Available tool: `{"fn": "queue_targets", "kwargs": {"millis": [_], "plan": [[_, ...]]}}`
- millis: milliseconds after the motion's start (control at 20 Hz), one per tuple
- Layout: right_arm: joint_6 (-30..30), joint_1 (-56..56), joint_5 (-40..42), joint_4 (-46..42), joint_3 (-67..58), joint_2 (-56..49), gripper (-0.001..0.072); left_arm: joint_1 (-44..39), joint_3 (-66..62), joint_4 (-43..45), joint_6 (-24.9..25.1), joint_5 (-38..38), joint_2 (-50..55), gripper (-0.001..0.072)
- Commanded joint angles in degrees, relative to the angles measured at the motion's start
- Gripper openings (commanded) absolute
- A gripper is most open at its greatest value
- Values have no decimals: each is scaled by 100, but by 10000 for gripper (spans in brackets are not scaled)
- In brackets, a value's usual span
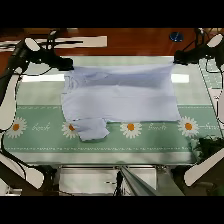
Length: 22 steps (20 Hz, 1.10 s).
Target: Fold the shirts.
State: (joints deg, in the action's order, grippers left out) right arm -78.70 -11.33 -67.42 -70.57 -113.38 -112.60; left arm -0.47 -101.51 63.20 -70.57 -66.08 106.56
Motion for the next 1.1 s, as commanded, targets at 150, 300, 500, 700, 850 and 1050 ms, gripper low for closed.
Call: {"fn": "queue_targets", "kwargs": {"millis": [150, 300, 500, 700, 850, 1050], "plan": [[-315, 2, -957, -363, -4, 2, 30, -48, 2, 715, -863, -944, 35, 22], [-319, 2, -925, -575, -4, -11, 30, -22, 2, 796, -979, -968, 205, 23], [-494, 9, -1152, -614, -4, -149, 30, -28, 2, 776, -990, -1207, 450, 23], [-494, 48, -1335, -625, -4, -400, 31, -26, 2, 778, -988, -1130, 531, 24], [-522, 44, -1335, -647, -4, -487, 31, -20, 2, 780, -990, -994, 538, 25], [-623, 44, -1344, -643, -4, -485, 63, -22, 0, 697, -990, -953, 533, 145]]}}
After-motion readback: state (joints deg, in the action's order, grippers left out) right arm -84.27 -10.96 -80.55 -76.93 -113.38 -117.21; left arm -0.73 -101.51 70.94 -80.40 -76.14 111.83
